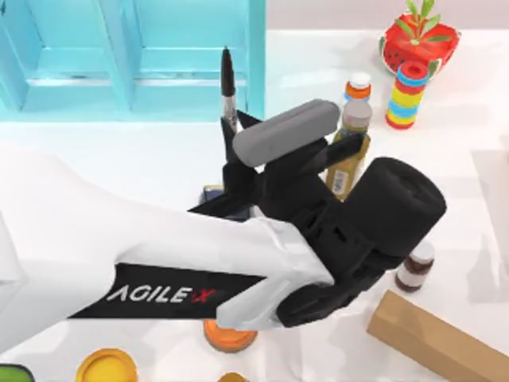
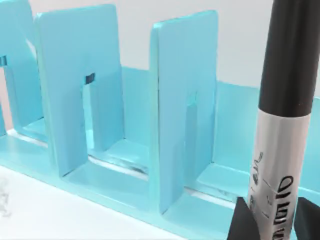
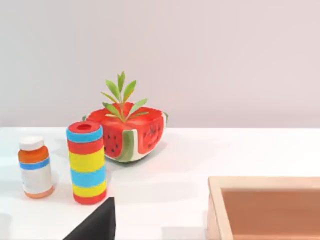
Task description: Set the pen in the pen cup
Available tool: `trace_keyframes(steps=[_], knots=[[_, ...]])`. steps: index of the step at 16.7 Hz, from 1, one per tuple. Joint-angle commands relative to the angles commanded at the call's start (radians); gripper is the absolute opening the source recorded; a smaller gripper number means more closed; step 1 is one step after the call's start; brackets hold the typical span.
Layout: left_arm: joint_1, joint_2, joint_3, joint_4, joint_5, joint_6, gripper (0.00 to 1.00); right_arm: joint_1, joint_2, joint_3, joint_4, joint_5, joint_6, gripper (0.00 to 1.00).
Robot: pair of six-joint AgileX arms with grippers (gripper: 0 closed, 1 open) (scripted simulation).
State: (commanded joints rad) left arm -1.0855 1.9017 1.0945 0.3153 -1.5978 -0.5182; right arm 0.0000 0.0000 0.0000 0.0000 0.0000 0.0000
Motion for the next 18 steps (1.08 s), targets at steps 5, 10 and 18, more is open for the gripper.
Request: trace_keyframes(steps=[5, 10, 18], knots=[[0.001, -0.018, 0.011, -0.093, -0.003, -0.036, 0.00, 0.000, 0.000, 0.000, 0.000, 0.000, 0.000, 1.00], [0.001, -0.018, 0.011, -0.093, -0.003, -0.036, 0.23, 0.000, 0.000, 0.000, 0.000, 0.000, 0.000, 1.00], [0.001, -0.018, 0.011, -0.093, -0.003, -0.036, 0.83, 0.000, 0.000, 0.000, 0.000, 0.000, 0.000, 1.00]])
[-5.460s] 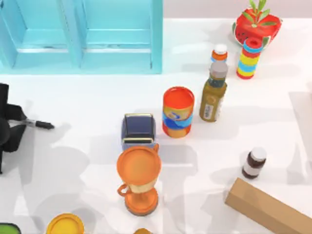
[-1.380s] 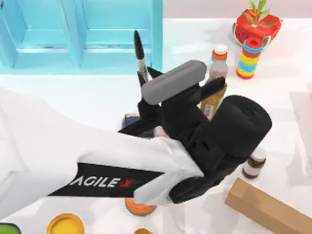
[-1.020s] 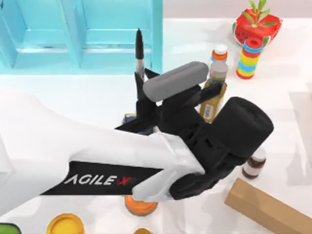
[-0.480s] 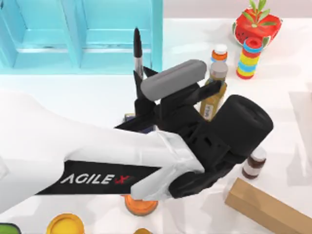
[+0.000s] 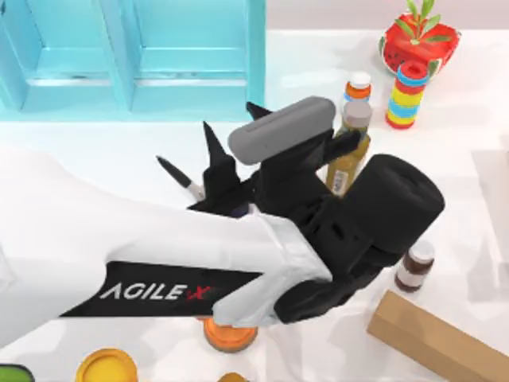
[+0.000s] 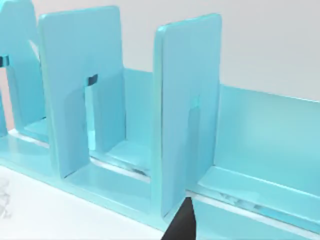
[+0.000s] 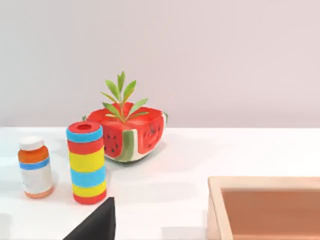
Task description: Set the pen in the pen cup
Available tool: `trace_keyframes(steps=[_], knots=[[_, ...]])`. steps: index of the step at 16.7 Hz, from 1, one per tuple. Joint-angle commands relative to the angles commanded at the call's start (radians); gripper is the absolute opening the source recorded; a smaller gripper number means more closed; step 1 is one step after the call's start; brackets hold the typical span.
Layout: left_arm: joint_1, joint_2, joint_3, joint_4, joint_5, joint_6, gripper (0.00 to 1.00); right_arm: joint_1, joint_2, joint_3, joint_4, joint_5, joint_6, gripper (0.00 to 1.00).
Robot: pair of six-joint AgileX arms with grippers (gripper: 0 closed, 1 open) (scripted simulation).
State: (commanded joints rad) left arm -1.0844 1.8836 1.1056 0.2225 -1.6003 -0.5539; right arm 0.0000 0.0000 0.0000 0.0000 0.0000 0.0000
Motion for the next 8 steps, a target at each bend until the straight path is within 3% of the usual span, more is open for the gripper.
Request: trace_keyframes(steps=[2, 8], knots=[[0.000, 0.000, 0.000, 0.000, 0.000, 0.000, 0.98, 0.000, 0.000, 0.000, 0.000, 0.000, 0.000, 1.00], [0.000, 0.000, 0.000, 0.000, 0.000, 0.000, 1.00, 0.000, 0.000, 0.000, 0.000, 0.000, 0.000, 1.00]])
